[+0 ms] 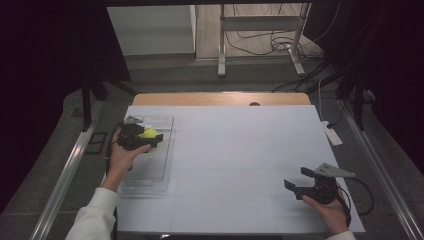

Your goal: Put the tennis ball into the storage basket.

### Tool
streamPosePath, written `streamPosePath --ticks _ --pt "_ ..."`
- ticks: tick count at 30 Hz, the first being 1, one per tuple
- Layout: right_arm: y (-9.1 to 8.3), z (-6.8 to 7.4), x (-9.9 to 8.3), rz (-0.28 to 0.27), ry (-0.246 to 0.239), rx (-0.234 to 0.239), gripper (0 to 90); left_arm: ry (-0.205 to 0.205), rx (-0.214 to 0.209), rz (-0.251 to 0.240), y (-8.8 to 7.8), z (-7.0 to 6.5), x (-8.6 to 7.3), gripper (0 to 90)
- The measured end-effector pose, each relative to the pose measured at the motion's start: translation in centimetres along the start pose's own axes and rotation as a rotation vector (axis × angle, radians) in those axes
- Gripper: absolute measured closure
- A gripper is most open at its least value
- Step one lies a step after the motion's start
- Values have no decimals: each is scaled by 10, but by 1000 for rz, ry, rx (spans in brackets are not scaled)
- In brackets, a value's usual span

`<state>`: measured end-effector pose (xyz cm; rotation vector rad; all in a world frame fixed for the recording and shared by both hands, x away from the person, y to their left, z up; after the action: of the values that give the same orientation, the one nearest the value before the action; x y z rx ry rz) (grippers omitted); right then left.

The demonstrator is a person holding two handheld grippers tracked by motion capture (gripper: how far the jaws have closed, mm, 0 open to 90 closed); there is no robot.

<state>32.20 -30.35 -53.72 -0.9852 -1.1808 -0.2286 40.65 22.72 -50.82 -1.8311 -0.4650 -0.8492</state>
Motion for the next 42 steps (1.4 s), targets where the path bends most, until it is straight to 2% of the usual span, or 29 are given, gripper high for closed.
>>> streamPosePath --ticks 10,12,20,24,29,42 --pt "-1 2 0 -3 -4 7 114 47 -73 -41 -17 -26 -8 130" --pt "-1 3 0 -3 -4 8 114 50 -76 -42 -19 -27 -9 130" --pt "-4 7 2 -10 -16 15 113 65 -130 -66 -35 -45 -25 133" --pt "-6 9 2 -14 -15 13 113 82 -147 -60 -40 -53 -32 132" --pt "-7 11 3 -14 -19 8 113 102 -188 -61 -46 -66 -43 132" --pt "-6 10 3 -13 -18 11 113 136 -221 -69 -60 -85 -73 133"
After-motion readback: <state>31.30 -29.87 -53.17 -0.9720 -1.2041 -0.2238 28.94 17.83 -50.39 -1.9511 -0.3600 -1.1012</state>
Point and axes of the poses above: each handheld gripper's, and its own axes: y roughly forward along the jaws, x roughly out of its top, z roughly to its left, the point moved 5 cm from there along y, roughly forward along the jaws, and after that the axes turned 6 degrees about -y, right-handed, at the moved point
